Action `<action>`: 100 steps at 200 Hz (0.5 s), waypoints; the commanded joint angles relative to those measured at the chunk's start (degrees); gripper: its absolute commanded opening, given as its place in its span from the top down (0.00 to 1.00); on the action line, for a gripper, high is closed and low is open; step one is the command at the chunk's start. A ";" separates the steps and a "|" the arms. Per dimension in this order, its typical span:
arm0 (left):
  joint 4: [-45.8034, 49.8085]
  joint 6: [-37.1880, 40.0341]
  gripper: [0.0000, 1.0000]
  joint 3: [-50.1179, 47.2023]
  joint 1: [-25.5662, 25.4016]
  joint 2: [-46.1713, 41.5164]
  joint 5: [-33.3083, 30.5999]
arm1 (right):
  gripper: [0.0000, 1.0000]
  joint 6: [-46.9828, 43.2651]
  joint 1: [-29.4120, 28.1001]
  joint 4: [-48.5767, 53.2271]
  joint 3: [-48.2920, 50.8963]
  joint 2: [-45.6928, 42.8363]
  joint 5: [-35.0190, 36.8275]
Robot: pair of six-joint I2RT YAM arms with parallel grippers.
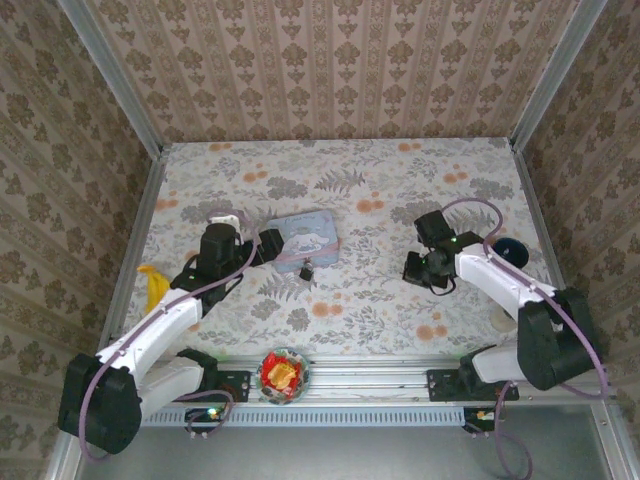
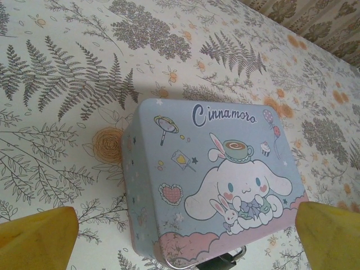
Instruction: Unlock a padlock with a key
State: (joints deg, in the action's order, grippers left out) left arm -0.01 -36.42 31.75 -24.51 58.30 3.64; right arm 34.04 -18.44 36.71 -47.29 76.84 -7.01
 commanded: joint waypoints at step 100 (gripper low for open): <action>-7.67 7.16 0.02 3.84 0.48 -5.91 18.61 | 1.00 -1.27 -16.85 -18.40 -11.62 -6.88 -3.20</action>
State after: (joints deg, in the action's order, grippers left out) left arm -3.66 -32.29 32.84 -23.90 53.93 15.18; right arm 32.86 -33.06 24.38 -55.16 68.88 -8.71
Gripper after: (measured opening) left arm 0.993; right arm 0.058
